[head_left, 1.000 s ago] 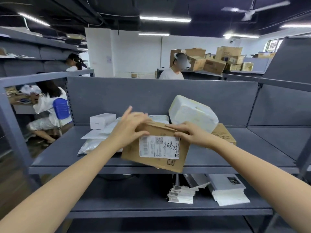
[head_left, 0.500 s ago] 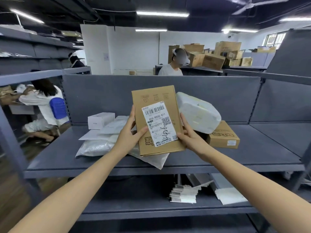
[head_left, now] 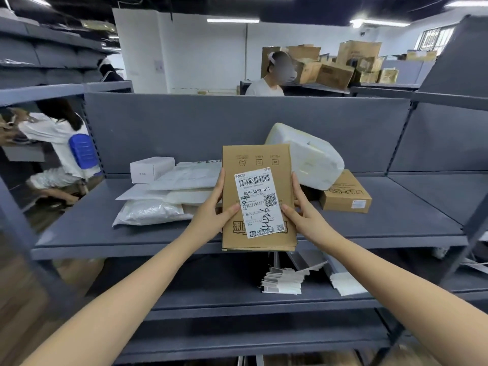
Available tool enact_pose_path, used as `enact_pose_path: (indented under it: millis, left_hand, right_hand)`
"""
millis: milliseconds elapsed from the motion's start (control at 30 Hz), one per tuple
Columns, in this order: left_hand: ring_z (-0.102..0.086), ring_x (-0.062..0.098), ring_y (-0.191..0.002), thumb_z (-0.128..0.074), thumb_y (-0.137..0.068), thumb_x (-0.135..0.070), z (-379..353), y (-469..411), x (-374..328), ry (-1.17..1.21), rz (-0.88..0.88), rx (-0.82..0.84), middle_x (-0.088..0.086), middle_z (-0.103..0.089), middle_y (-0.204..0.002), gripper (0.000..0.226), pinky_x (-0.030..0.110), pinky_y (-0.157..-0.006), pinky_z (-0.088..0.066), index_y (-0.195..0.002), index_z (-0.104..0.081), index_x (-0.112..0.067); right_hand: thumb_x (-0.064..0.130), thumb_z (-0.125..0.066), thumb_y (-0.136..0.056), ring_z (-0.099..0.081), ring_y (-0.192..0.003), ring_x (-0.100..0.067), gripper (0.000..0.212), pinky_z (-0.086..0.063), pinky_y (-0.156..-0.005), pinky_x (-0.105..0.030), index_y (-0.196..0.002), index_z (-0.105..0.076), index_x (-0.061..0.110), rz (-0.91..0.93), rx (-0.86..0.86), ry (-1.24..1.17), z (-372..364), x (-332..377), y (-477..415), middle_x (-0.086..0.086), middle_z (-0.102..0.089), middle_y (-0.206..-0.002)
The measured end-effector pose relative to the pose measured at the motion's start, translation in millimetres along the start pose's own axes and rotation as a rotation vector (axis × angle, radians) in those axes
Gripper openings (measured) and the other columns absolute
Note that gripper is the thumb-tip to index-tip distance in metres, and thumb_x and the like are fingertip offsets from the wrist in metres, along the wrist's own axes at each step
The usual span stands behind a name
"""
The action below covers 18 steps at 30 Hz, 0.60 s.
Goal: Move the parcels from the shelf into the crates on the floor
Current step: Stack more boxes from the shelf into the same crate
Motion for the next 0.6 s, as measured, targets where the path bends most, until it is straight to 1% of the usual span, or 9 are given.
enact_pose_path:
  millis: [33,100,167,233,300,367,433,533,600]
  left_hand:
    - [-0.042,-0.009,-0.123,-0.057,-0.093,-0.020,-4,4,1,-0.008,0.004,0.007,-0.027,-0.039,-0.138,0.084,0.010,-0.099,-0.037,-0.140,0.005,-0.051]
    - [-0.042,-0.020,-0.115,-0.058,-0.092,-0.020,-12,16,1,-0.046,0.009,0.031,-0.032,-0.037,-0.134,0.085,0.002,-0.091,-0.037,-0.142,0.005,-0.049]
    - [-0.037,-0.024,-0.114,-0.061,-0.091,-0.021,-20,32,0,-0.150,0.002,0.052,-0.033,-0.029,-0.137,0.087,0.003,-0.095,-0.034,-0.146,0.002,-0.043]
    - [-0.024,-0.009,-0.131,-0.061,-0.090,-0.027,-25,49,0,-0.311,-0.014,0.049,-0.021,-0.017,-0.148,0.084,0.016,-0.109,-0.023,-0.146,-0.001,-0.045]
    - [0.000,0.008,-0.144,-0.058,-0.091,-0.036,-29,66,6,-0.528,0.001,0.033,-0.007,0.006,-0.157,0.079,0.030,-0.117,-0.013,-0.144,0.000,-0.049]
    - [0.021,0.019,-0.143,-0.056,-0.089,-0.043,-36,81,5,-0.732,-0.068,0.054,0.001,0.026,-0.154,0.079,0.041,-0.119,-0.003,-0.143,0.002,-0.049]
    - [0.029,0.017,-0.140,-0.060,-0.086,-0.047,-49,98,11,-0.791,-0.110,0.160,-0.002,0.032,-0.150,0.083,0.042,-0.120,0.002,-0.142,0.002,-0.050]
    - [0.024,0.015,-0.141,-0.067,-0.076,-0.057,-72,123,27,-0.820,-0.056,0.386,-0.004,0.025,-0.151,0.098,0.037,-0.118,0.010,-0.140,0.006,-0.053]
    - [0.020,0.012,-0.140,-0.072,-0.070,-0.056,-87,140,43,-0.842,0.002,0.504,-0.005,0.019,-0.152,0.112,0.034,-0.116,0.011,-0.141,0.013,-0.049]
  right_hand:
    - [0.028,-0.044,-0.098,-0.054,-0.108,0.008,0.067,-0.046,-0.096,-0.019,-0.123,0.004,0.068,-0.007,0.008,-0.007,0,-2,5,0.013,-0.036,-0.147]
    - [0.027,-0.044,-0.098,-0.051,-0.109,0.010,0.067,-0.044,-0.092,-0.010,-0.125,0.003,0.066,-0.019,0.027,0.008,-1,-7,17,0.014,-0.034,-0.149]
    - [0.022,-0.044,-0.099,-0.048,-0.112,0.007,0.067,-0.038,-0.092,-0.004,-0.129,0.002,0.060,-0.038,0.066,0.036,-2,-12,32,0.015,-0.032,-0.148]
    - [0.017,-0.042,-0.100,-0.045,-0.116,0.004,0.065,-0.034,-0.092,0.000,-0.132,0.000,0.055,-0.064,0.141,0.064,-6,-22,50,0.017,-0.032,-0.145]
    - [0.012,-0.040,-0.100,-0.042,-0.121,0.002,0.063,-0.032,-0.092,0.004,-0.136,-0.003,0.049,-0.102,0.203,0.074,-9,-34,70,0.022,-0.029,-0.143]
    - [0.009,-0.038,-0.101,-0.041,-0.121,0.003,0.060,-0.031,-0.097,0.000,-0.139,-0.006,0.043,-0.149,0.230,0.087,-9,-49,89,0.029,-0.028,-0.138]
    - [0.010,-0.035,-0.102,-0.035,-0.130,0.000,0.057,-0.026,-0.105,-0.010,-0.139,-0.009,0.044,-0.189,0.260,0.114,-8,-68,106,0.033,-0.025,-0.138]
    - [0.014,-0.032,-0.103,-0.030,-0.135,-0.003,0.050,-0.023,-0.109,-0.017,-0.143,-0.018,0.041,-0.246,0.331,0.145,-12,-94,128,0.021,-0.028,-0.144]
    - [0.015,-0.033,-0.103,-0.030,-0.136,-0.004,0.049,-0.022,-0.111,-0.019,-0.140,-0.021,0.045,-0.254,0.362,0.144,-19,-108,140,0.019,-0.028,-0.146]
Point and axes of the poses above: each hand's wrist, its own y-axis away from the middle knuckle, its own z-axis out of the back of the hand, x = y × z, the point moved 9 cm from there along -y, towards the middle knuckle
